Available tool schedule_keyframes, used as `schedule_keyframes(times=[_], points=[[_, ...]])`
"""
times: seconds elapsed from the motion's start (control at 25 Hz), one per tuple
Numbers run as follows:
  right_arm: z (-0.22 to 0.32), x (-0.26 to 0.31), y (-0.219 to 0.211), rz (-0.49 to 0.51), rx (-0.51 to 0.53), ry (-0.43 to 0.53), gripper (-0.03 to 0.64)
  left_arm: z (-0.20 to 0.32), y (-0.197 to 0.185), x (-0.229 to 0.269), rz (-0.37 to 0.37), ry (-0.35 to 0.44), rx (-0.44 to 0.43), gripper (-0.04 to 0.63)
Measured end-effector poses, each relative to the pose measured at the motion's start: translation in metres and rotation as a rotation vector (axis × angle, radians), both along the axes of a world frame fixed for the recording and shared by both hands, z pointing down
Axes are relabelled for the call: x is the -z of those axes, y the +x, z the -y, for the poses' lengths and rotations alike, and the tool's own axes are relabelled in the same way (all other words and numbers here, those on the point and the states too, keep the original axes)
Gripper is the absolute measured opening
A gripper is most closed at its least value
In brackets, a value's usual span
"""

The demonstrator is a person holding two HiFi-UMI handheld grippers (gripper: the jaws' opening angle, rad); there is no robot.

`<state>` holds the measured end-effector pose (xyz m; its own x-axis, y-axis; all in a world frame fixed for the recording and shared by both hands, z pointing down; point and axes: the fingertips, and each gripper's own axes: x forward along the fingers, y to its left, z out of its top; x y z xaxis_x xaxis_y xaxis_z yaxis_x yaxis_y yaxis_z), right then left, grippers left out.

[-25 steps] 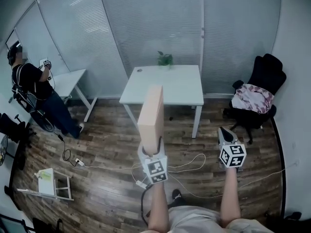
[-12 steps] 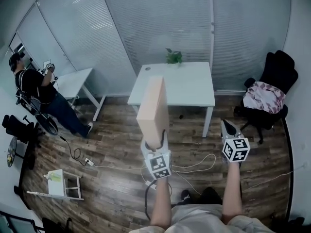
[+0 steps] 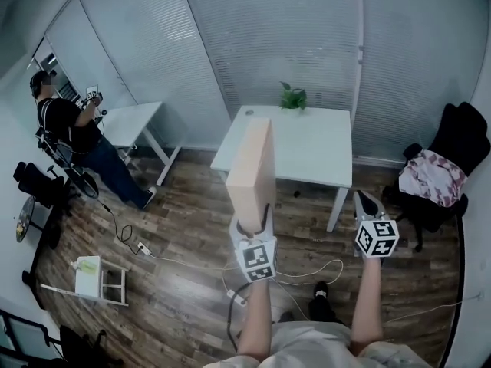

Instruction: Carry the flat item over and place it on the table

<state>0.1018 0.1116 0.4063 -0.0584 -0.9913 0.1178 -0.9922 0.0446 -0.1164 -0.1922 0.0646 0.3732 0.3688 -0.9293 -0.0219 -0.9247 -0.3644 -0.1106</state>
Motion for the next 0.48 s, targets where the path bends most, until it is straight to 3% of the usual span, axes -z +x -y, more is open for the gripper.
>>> schedule_keyframes(times=[0.48], points=[[0.080, -0.001, 0.048, 0.045, 0.060, 0.002, 0.002, 0.061, 0.058, 0.001, 0.038, -0.012, 0.041, 0.272]])
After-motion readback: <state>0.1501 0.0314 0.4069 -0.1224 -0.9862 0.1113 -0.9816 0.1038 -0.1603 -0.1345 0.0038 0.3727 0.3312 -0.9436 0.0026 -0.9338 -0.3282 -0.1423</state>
